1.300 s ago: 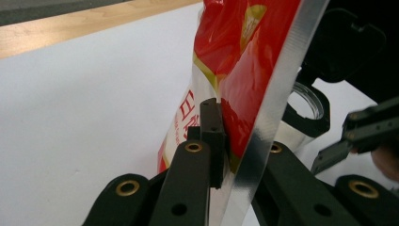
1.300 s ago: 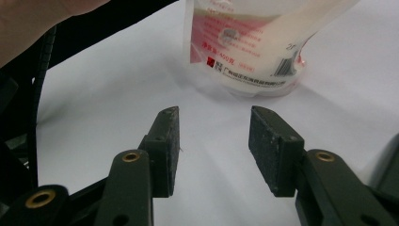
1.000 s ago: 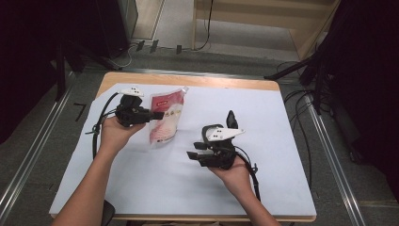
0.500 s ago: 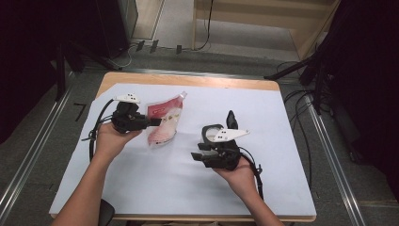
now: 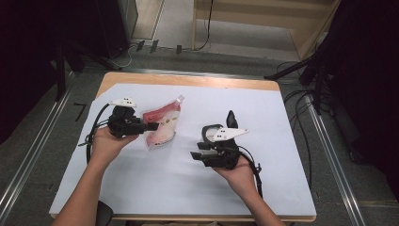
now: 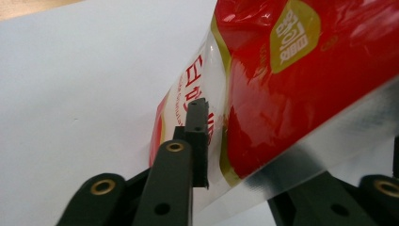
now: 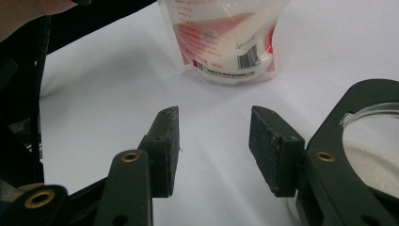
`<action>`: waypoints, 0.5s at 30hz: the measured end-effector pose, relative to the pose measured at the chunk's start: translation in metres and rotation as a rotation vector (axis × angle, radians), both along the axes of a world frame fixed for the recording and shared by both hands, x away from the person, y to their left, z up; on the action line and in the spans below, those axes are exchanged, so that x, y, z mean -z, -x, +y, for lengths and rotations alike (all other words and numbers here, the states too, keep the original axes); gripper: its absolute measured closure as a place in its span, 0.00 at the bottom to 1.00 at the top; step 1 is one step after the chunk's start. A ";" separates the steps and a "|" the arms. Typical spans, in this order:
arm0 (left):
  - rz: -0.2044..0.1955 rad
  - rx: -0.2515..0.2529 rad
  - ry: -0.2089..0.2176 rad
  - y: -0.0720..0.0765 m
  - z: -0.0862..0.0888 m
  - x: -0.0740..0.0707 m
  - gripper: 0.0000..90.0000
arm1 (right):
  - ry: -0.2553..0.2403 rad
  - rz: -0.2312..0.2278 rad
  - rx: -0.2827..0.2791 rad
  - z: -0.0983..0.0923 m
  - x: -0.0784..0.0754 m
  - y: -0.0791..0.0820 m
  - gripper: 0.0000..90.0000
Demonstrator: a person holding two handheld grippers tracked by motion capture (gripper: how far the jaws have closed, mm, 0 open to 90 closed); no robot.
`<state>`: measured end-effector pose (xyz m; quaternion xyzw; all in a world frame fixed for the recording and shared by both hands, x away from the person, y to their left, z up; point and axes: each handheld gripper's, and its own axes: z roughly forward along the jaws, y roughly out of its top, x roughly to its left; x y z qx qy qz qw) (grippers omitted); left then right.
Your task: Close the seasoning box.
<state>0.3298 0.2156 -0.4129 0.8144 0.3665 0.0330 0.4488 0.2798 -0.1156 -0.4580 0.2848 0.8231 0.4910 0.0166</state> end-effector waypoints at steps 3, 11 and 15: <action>-0.002 0.005 -0.002 0.001 0.000 0.001 0.80 | 0.003 -0.001 0.001 0.000 0.001 -0.001 0.60; -0.029 -0.005 0.004 0.006 0.001 0.000 0.66 | 0.001 0.002 -0.002 0.001 0.001 -0.002 0.60; -0.039 -0.007 0.014 0.011 0.005 -0.003 0.59 | 0.000 0.002 0.001 0.000 0.001 -0.002 0.60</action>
